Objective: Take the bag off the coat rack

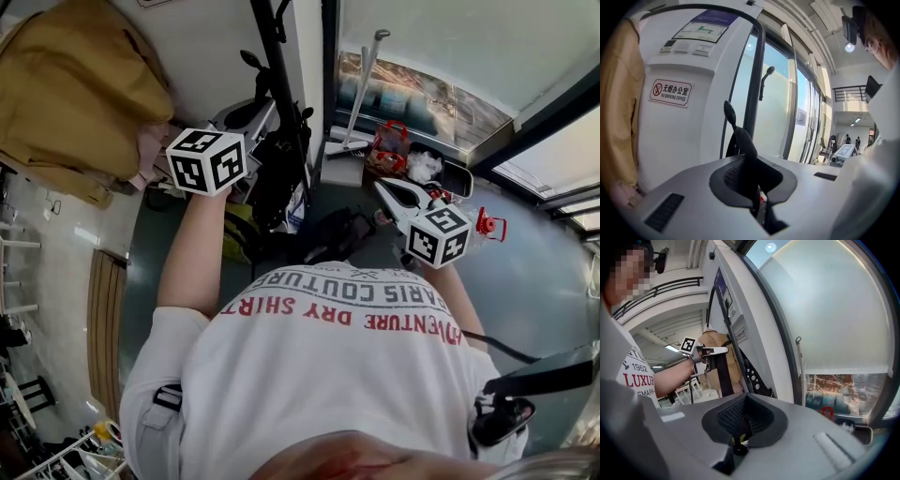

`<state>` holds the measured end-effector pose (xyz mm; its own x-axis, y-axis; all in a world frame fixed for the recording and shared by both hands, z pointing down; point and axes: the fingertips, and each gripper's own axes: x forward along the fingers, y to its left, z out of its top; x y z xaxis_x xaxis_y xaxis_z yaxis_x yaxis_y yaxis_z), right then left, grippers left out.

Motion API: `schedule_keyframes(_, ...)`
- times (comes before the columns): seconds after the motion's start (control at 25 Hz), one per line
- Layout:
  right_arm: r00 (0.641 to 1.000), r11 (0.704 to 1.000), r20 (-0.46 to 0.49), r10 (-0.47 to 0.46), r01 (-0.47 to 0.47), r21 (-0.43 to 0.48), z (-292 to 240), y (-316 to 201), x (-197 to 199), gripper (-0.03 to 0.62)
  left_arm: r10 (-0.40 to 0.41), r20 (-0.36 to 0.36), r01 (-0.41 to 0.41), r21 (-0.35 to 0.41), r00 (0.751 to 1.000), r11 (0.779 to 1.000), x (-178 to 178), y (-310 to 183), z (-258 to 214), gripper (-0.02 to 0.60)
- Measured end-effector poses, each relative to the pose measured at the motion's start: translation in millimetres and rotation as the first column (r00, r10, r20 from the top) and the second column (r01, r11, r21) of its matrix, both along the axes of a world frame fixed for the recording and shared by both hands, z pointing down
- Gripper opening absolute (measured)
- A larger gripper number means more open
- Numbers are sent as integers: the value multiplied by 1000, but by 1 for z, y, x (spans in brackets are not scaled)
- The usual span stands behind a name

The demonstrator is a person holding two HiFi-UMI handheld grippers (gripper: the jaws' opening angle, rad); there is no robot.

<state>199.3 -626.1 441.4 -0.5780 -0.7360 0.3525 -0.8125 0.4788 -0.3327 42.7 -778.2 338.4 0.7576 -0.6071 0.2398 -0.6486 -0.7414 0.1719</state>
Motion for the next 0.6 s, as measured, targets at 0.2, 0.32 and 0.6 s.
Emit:
schedule_keyframes(0.2,1000,1000,9,-13,13,-20,7,1,-2,2,10,-56,-7,59,998,998,1,5,-37,15)
schedule_keyframes(0.32,1000,1000,5,-15,15,-23,8,-2,1,2,10,-80,-5,72,997,997,7,-3,-51,14)
schedule_keyframes(0.6,1000,999,11,7,-6,-48,19,-9,14,2,-7,-99,17,95,995,995,9,-16,-77,14)
